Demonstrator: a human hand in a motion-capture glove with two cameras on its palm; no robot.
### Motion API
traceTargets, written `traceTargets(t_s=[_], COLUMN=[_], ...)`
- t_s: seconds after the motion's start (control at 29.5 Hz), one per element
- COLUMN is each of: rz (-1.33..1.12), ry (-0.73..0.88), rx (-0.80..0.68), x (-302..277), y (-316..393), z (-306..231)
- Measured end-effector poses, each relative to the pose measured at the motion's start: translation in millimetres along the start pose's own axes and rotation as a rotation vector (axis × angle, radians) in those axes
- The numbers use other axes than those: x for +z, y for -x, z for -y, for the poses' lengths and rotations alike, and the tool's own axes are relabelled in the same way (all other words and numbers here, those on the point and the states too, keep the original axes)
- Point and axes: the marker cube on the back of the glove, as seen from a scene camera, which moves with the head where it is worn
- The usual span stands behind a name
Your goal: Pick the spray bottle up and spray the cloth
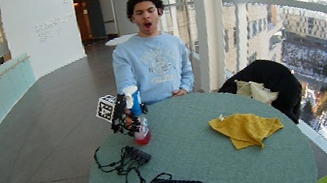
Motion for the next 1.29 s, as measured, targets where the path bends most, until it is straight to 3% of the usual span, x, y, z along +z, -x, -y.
traceTargets(t_s=[0.58, 0.81, 1.08, 1.29], rz=[0.012, 0.020, 0.009, -0.020], ry=[0.014, 0.164, 0.332, 0.452], rx=[-0.035, -0.075, -0.223, -0.212], x=[-1, 1, 31, 58], y=[0, 21, 70, 103], z=[3, 4, 12, 17])
